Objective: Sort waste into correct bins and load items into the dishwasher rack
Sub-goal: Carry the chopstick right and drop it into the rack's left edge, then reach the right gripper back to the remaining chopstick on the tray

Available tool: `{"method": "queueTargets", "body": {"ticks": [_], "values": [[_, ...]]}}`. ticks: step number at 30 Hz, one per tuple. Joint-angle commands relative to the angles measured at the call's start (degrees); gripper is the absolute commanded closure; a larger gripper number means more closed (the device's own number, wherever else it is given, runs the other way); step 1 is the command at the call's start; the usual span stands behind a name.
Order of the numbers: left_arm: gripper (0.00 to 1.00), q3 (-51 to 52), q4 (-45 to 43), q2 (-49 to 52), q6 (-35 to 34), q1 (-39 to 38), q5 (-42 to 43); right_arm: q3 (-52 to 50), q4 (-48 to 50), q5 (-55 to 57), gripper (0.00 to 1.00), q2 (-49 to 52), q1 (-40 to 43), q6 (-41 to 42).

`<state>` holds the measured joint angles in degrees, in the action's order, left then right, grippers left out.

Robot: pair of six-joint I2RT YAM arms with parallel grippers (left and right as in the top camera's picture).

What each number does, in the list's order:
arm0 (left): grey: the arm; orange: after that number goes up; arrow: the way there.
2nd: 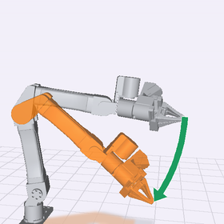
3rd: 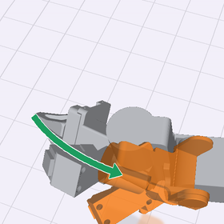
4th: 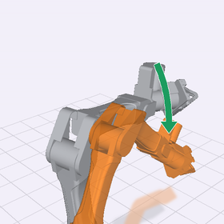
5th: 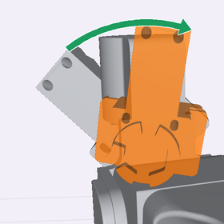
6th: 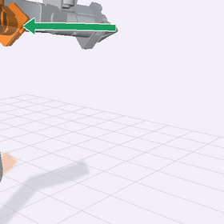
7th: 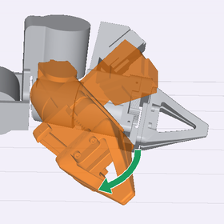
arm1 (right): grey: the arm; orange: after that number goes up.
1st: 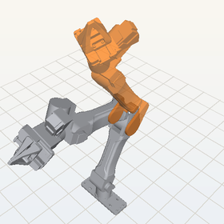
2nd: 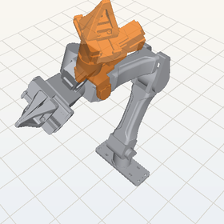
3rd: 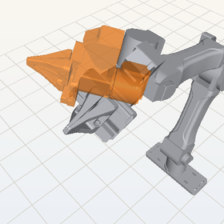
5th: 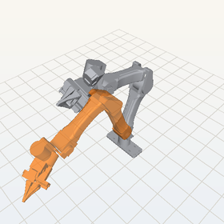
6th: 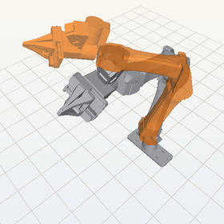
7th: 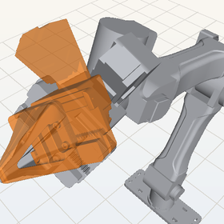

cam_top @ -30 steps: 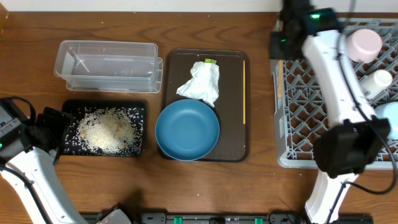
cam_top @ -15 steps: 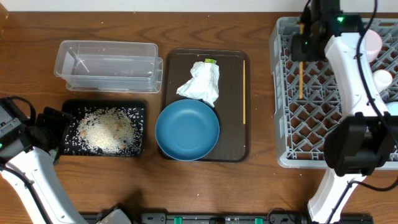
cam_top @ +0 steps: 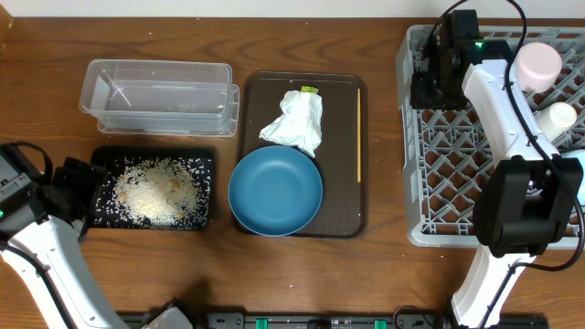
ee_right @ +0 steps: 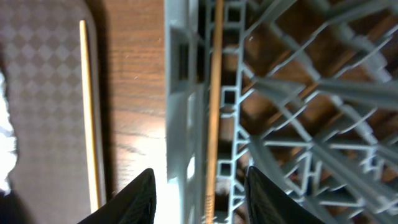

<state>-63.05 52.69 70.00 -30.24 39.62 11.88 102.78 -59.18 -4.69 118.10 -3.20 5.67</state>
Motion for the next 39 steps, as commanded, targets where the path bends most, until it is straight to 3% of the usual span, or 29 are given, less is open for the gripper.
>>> {"method": "queueTargets", "body": {"ticks": [1, 5, 11, 16, 23, 34, 39], "values": [[0.11, -0.9, 0.2, 0.0, -0.5, 0.2, 0.0, 0.0, -0.9, -7.6, 0.55, -0.3, -0.2, 2.4], [0.11, -0.9, 0.2, 0.0, -0.5, 0.2, 0.0, 0.0, -2.1, -18.6, 0.38, -0.5, -0.3, -0.8], [0.11, -0.9, 0.2, 0.0, -0.5, 0.2, 0.1, 0.1, -4.3, -22.2, 0.37, -2.2, -2.6, -2.1], [0.11, -0.9, 0.2, 0.0, -0.5, 0.2, 0.0, 0.1, -4.0, -13.3, 0.36, -4.2, -6.5, -0.9], [0.11, -0.9, 0.2, 0.0, -0.5, 0.2, 0.1, 0.1, -4.5, 8.0, 0.31, -4.7, -10.9, 11.7], [0.11, -0.9, 0.2, 0.0, -0.5, 0.2, 0.0, -0.3, -2.1, 5.3, 0.3, -4.6, -12.3, 12.5], [0.11, -0.9, 0.2, 0.0, -0.5, 0.2, 0.0, -4.0, 4.2, 5.4, 0.32, -4.5, -14.8, 12.7]]}}
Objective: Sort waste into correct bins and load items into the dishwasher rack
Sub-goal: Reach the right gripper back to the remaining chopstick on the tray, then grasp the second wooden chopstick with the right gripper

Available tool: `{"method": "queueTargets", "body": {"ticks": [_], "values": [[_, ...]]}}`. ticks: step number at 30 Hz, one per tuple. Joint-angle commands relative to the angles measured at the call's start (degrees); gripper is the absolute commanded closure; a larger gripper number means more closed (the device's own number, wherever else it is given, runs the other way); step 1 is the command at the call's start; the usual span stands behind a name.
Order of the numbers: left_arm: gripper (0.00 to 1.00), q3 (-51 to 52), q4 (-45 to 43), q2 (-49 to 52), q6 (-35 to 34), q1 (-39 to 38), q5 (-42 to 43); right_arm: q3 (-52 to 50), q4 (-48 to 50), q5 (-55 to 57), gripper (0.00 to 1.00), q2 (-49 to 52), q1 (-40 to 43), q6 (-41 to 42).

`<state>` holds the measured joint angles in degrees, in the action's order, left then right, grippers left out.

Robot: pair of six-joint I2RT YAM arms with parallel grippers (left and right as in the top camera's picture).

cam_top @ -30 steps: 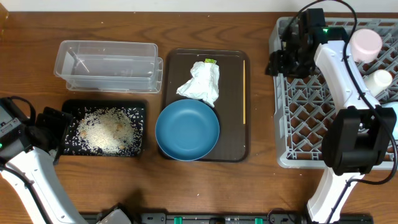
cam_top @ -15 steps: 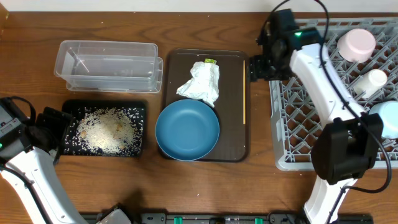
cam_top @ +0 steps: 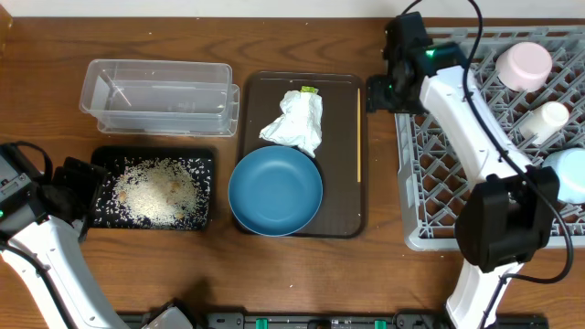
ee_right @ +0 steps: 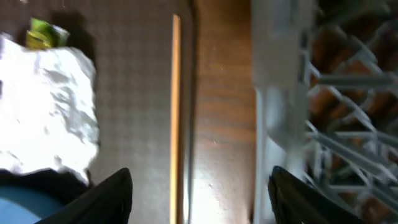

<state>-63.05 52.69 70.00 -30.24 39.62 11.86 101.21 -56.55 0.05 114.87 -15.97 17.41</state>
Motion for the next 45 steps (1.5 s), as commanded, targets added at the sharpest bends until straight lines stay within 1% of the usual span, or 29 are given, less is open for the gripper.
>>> {"method": "queueTargets", "body": {"ticks": [1, 5, 9, 14, 18, 20, 27, 31, 34, 37, 40, 43, 45], "values": [[0.11, -0.9, 0.2, 0.0, -0.5, 0.2, 0.1, -3.7, 3.1, 1.1, 0.33, -1.3, -2.6, 1.7], [0.11, -0.9, 0.2, 0.0, -0.5, 0.2, 0.1, -9.7, 9.0, 5.3, 0.37, -1.3, -4.0, 6.3], [0.11, -0.9, 0.2, 0.0, -0.5, 0.2, 0.1, -14.8, 15.6, 5.0, 0.37, -1.3, -4.5, 6.3], [0.11, -0.9, 0.2, 0.0, -0.5, 0.2, 0.1, -15.5, 16.5, 3.9, 0.4, -1.3, -4.9, 6.1], [0.11, -0.9, 0.2, 0.0, -0.5, 0.2, 0.1, -13.9, 14.1, -1.0, 0.41, -1.3, -5.1, 4.1], [0.11, -0.9, 0.2, 0.0, -0.5, 0.2, 0.1, -12.2, 11.2, -3.4, 0.41, -1.3, -5.1, 3.3], [0.11, -0.9, 0.2, 0.0, -0.5, 0.2, 0.1, -3.9, 0.1, -4.5, 0.41, -1.3, -5.4, 1.1], [0.11, -0.9, 0.2, 0.0, -0.5, 0.2, 0.1, -0.7, -2.8, -4.6, 0.4, -1.3, -6.2, -0.3], [0.11, -0.9, 0.2, 0.0, -0.5, 0.2, 0.1, -0.5, -1.5, -4.6, 0.43, -1.2, -6.7, -0.3], [0.11, -0.9, 0.2, 0.0, -0.5, 0.2, 0.1, -0.4, 0.7, -4.4, 0.44, 0.9, -6.7, -0.3], [0.11, -0.9, 0.2, 0.0, -0.5, 0.2, 0.1, 1.4, -0.3, -4.9, 0.44, 5.2, -6.5, -0.3], [0.11, -0.9, 0.2, 0.0, -0.5, 0.2, 0.1, 5.5, -4.6, -7.2, 0.49, 11.0, -6.5, -1.8], [0.11, -0.9, 0.2, 0.0, -0.5, 0.2, 0.1, 7.1, -5.3, -7.1, 0.53, 14.0, -6.9, -1.9]]}}
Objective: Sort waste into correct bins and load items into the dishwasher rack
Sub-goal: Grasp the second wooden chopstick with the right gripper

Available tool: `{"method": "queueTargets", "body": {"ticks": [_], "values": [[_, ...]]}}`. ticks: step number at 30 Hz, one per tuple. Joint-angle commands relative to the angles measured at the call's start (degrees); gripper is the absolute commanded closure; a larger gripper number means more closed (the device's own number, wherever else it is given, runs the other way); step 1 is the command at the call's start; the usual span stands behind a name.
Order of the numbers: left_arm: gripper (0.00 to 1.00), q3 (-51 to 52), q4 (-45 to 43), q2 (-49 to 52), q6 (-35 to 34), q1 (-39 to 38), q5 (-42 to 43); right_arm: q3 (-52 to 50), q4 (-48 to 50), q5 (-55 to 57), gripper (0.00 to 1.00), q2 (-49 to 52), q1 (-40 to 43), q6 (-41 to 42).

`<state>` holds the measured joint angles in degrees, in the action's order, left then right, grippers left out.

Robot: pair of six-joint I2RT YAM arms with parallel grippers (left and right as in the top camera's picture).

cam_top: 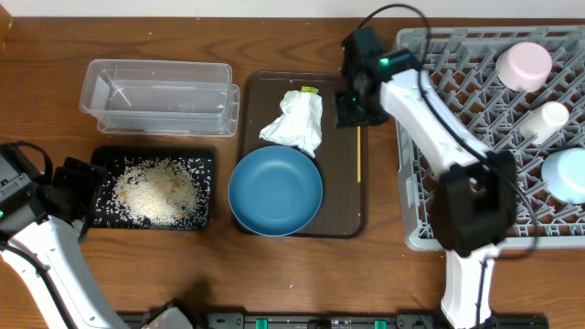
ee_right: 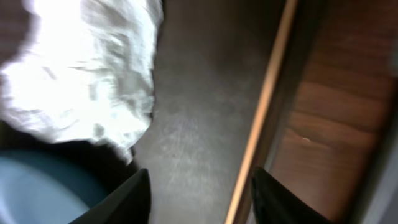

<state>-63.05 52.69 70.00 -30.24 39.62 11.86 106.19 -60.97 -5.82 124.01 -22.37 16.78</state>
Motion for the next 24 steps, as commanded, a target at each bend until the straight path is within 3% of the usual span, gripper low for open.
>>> {"method": "queueTargets", "body": {"ticks": [1, 7, 13, 16, 21, 24], "values": [[0.11, -0.9, 0.2, 0.0, -0.5, 0.2, 0.1, 2.5, -0.9, -0.7, 0.54, 5.9, -0.7, -1.2], [0.11, -0.9, 0.2, 0.0, -0.5, 0.2, 0.1, 2.6, -1.0, 9.7, 0.48, 8.9, -2.4, 2.6], [0.11, -0.9, 0.2, 0.0, -0.5, 0.2, 0.1, 2.6, -0.1, 10.3, 0.48, 9.0, -2.4, 2.9], [0.11, -0.9, 0.2, 0.0, -0.5, 0.2, 0.1, 2.6, -0.1, 10.3, 0.49, 9.0, -2.5, 2.9], [0.11, -0.9, 0.2, 0.0, -0.5, 0.2, 0.1, 4.7, -0.7, 7.6, 0.6, 8.8, -2.5, 2.9], [0.11, -0.9, 0.2, 0.0, -0.5, 0.2, 0.1, 7.3, -2.3, 7.3, 0.59, 8.6, -2.4, 2.9]]}}
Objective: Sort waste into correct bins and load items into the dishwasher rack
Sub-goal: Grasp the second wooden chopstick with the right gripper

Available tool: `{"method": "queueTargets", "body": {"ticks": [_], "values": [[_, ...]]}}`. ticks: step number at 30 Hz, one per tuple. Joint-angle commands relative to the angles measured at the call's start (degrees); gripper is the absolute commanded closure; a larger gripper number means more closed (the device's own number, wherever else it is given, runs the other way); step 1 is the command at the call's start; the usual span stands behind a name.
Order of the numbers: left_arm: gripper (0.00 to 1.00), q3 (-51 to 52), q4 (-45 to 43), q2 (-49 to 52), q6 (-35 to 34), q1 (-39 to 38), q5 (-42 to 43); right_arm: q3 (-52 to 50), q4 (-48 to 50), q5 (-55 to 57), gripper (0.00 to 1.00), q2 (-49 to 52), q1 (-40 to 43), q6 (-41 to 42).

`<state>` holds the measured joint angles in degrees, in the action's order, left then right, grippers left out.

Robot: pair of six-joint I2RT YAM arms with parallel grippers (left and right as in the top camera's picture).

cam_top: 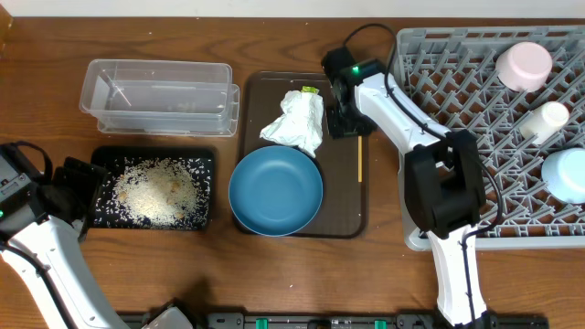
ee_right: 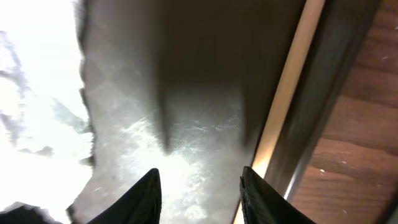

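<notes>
A brown tray (cam_top: 344, 217) holds a crumpled white napkin (cam_top: 294, 122), a blue plate (cam_top: 275, 190) and a wooden chopstick (cam_top: 359, 157) along its right side. My right gripper (cam_top: 342, 122) hangs low over the tray between napkin and chopstick. In the right wrist view it (ee_right: 199, 190) is open and empty, with the napkin (ee_right: 37, 81) at left and the chopstick (ee_right: 292, 81) just right of the right finger. The grey dishwasher rack (cam_top: 430, 110) stands at the right. My left gripper (cam_top: 77, 185) rests at the far left, its jaws unclear.
A clear plastic container (cam_top: 160, 91) stands at the back left, with a black tray of rice (cam_top: 155, 190) in front of it. In the rack are a pink cup (cam_top: 524, 62), a white cup (cam_top: 548, 117) and a light blue cup (cam_top: 567, 174).
My right gripper has moved a little left and sits lower over the tray, so the tray surface fills its view. It remains open and empty. The left arm is unchanged.
My right gripper was open over the rack's left edge, where a wooden stick lay in the rack. Then it was over the table strip between rack and tray, then over the tray's right side. Now it is low between napkin and chopstick.
</notes>
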<state>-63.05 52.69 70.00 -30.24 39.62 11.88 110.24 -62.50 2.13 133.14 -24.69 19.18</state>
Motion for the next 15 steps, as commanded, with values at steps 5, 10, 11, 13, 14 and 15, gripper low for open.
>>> {"method": "queueTargets", "body": {"ticks": [5, 10, 11, 13, 14, 15], "values": [[0.11, -0.9, 0.2, 0.0, -0.5, 0.2, 0.1, 4.7, -1.7, 1.1, 0.54, -0.5, 0.1, 0.6], [0.11, -0.9, 0.2, 0.0, -0.5, 0.2, 0.0, 3.4, -3.2, 8.7, 0.53, -0.3, 0.0, 5.1], [0.11, -0.9, 0.2, 0.0, -0.5, 0.2, 0.0, 3.1, -3.2, 9.7, 0.53, -0.3, 0.0, 5.3], [0.11, -0.9, 0.2, 0.0, -0.5, 0.2, 0.0, 3.0, -2.9, 9.6, 0.53, -0.2, 0.0, 5.2], [0.11, -0.9, 0.2, 0.0, -0.5, 0.2, 0.0, 3.0, -2.8, 9.5, 0.53, -0.1, 0.0, 5.2], [0.11, -0.9, 0.2, 0.0, -0.5, 0.2, 0.0, 3.0, -2.9, 9.5, 0.52, 0.0, 0.0, 5.2]]}}
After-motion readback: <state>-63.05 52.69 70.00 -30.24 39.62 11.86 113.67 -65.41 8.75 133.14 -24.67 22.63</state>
